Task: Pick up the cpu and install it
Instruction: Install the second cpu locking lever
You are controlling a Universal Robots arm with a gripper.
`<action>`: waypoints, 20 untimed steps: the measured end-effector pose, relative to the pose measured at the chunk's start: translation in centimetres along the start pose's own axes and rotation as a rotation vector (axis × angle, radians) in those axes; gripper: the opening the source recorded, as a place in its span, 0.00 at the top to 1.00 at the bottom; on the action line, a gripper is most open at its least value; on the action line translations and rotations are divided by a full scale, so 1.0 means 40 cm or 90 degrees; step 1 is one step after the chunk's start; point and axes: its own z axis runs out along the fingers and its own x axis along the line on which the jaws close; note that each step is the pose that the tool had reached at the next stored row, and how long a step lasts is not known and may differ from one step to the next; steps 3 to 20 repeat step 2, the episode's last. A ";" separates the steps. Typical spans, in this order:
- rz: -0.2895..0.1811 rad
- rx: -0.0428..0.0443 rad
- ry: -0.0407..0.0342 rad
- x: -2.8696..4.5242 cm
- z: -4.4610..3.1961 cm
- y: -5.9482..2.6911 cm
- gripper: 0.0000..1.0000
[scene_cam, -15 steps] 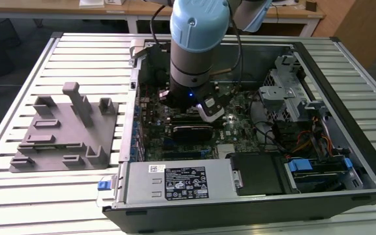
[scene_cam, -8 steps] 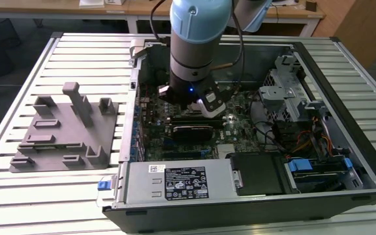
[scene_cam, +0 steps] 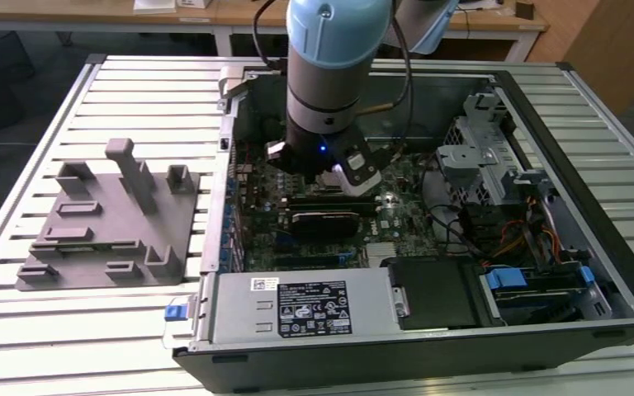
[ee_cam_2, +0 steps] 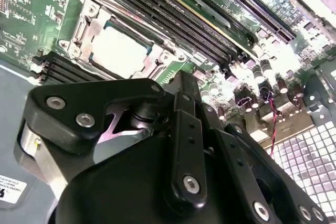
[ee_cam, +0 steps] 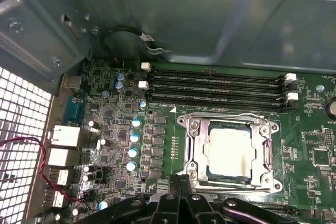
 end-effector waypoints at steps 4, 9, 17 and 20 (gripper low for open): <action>0.000 0.0000 0.0000 0.000 0.000 0.000 0.89; 0.000 0.0000 0.0000 0.000 0.000 0.000 0.89; 0.000 0.0000 0.0000 0.000 0.000 0.000 0.89; 0.000 0.0000 0.0000 0.000 0.000 0.000 0.89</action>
